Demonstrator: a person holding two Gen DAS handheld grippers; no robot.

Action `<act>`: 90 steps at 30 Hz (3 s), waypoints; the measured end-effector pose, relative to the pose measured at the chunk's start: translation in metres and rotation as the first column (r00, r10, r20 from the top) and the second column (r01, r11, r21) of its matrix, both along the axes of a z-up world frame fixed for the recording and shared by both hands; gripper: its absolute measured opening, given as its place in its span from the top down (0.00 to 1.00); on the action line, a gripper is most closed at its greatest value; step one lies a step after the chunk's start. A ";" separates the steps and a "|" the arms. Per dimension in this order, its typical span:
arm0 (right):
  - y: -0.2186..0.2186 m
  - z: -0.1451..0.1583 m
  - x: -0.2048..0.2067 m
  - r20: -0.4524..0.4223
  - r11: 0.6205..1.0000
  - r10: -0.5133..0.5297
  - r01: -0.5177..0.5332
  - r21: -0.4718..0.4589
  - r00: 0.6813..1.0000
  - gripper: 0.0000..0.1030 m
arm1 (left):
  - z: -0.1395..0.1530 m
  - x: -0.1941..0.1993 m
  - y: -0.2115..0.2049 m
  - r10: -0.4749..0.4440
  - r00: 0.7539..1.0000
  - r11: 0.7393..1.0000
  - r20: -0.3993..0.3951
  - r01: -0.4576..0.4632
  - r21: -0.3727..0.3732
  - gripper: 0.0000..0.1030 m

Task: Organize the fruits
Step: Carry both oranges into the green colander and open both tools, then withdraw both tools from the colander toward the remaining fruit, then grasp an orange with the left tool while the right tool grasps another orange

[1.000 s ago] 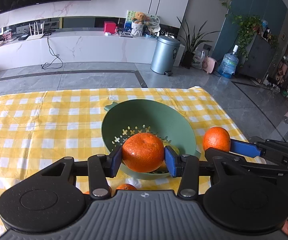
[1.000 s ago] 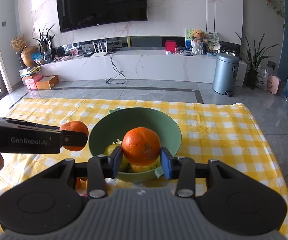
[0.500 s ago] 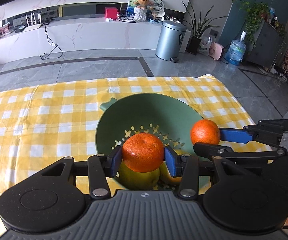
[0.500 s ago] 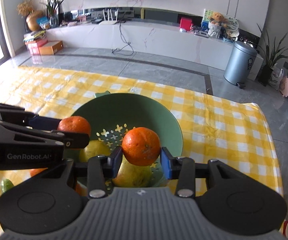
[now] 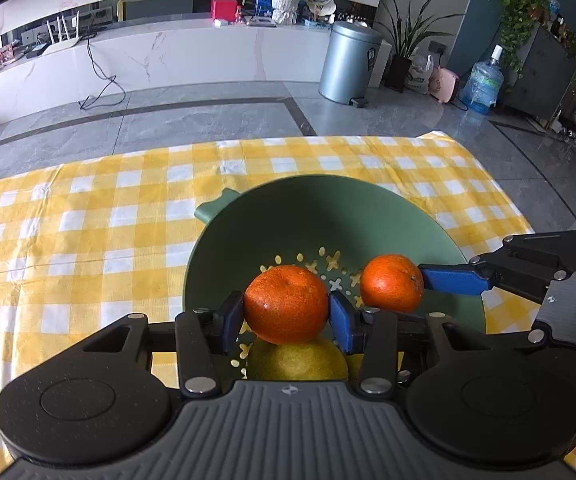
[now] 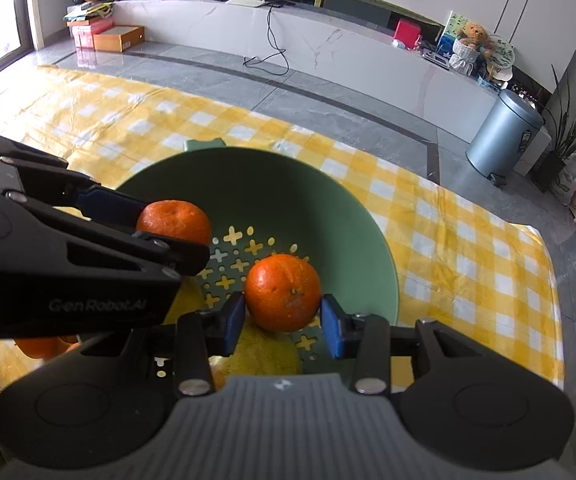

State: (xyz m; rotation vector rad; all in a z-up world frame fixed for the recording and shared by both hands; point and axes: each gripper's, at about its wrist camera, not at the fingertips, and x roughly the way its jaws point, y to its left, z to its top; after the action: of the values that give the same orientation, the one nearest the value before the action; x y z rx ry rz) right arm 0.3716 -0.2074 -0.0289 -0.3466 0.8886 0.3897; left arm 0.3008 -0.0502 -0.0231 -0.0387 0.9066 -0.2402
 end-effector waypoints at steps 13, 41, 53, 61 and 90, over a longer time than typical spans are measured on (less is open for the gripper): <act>0.004 -0.004 0.003 -0.007 1.000 -0.014 0.014 -0.012 1.000 0.63 | -0.005 0.003 -0.001 0.014 1.000 1.000 -0.005 -0.014 0.004 0.49; 0.003 0.055 -0.071 -0.047 0.998 -0.033 0.036 0.057 0.998 0.28 | 0.076 -0.081 0.016 -0.040 0.999 0.998 0.033 0.038 0.047 0.37; 0.008 0.044 -0.141 -0.173 0.974 -0.021 0.059 0.218 0.985 0.28 | 0.084 -0.135 0.040 -0.152 0.988 0.978 -0.028 0.155 0.143 0.37; 0.017 0.020 -0.191 -0.185 0.957 -0.042 0.093 0.276 0.982 0.28 | 0.063 -0.173 0.062 -0.163 0.983 0.973 -0.086 0.175 0.152 0.37; 0.031 -0.023 -0.220 -0.040 0.916 -0.173 0.175 0.361 0.984 0.40 | 0.001 -0.183 0.092 -0.033 0.999 0.999 0.015 0.033 0.040 0.37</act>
State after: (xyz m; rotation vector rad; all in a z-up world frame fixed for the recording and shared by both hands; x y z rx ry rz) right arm 0.1519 -0.1764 -0.0521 0.0770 0.8268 0.3814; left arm 0.1181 0.0413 -0.0226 0.0151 0.8968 -0.2525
